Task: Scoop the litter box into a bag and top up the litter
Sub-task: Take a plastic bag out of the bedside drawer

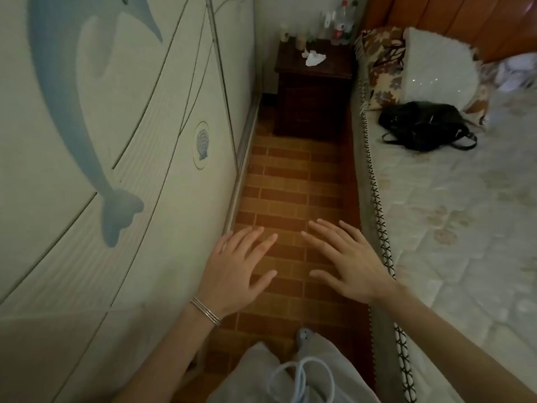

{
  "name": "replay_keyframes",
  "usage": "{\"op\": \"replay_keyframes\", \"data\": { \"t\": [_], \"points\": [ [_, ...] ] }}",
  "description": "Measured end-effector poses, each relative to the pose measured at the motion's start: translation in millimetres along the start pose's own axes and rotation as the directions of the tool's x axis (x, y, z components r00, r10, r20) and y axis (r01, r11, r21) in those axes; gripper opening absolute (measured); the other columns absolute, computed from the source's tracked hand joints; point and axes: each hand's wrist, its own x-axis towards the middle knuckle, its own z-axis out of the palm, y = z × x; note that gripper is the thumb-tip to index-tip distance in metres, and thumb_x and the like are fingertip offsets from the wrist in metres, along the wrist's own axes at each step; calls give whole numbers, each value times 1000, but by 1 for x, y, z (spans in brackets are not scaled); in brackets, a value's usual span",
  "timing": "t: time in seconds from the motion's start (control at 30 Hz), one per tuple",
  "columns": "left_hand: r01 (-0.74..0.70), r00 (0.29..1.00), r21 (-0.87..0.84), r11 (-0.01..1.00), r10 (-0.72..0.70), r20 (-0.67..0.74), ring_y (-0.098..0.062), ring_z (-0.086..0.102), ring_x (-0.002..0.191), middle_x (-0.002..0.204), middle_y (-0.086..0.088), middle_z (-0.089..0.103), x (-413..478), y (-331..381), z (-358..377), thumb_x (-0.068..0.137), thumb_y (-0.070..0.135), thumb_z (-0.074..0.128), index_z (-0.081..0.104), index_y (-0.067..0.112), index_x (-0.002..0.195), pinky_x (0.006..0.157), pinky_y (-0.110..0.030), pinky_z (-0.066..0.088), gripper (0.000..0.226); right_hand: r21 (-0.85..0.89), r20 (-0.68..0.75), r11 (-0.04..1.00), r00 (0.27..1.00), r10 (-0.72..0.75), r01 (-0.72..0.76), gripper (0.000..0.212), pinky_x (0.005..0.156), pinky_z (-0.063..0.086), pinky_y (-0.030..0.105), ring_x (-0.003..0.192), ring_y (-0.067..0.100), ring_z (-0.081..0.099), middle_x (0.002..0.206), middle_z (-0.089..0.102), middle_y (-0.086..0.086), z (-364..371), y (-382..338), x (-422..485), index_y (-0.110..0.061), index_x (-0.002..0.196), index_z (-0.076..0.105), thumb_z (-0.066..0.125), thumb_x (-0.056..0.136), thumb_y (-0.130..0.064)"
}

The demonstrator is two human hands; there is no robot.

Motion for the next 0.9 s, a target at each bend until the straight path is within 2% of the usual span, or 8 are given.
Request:
{"op": "replay_keyframes", "data": {
  "t": [0.27,0.43,0.63,0.9],
  "points": [
    [-93,996,-44,995,93,-2,-20,47,126,137,-1,51,21,2,14,90,55,36,41,26,139,103,-42,39,58,23,-31,995,995,94,-93,65,115,16,44,142,14,14,153,24,-3,14,3,-8,-31,146,16,29,91,-62],
    [-84,995,-47,995,86,51,-20,44,128,140,-1,48,52,2,25,90,57,33,37,28,141,106,-42,37,58,47,-11,993,994,113,-112,65,114,19,43,142,14,17,152,26,-2,20,27,-1,-30,146,20,28,91,-63],
    [-81,992,-5,997,81,93,-19,43,129,139,0,48,118,-1,37,90,59,32,37,29,140,107,-42,35,58,41,-3,995,995,95,-95,63,113,18,44,142,15,16,152,26,-3,20,91,30,-31,145,21,30,91,-62],
    [-71,997,28,997,70,27,-19,45,128,136,-1,51,245,6,32,89,57,36,43,27,137,107,-43,35,57,14,-56,998,997,61,-61,62,114,18,44,141,16,19,151,29,-2,-19,208,103,-32,145,22,30,91,-61]
  ]
}}
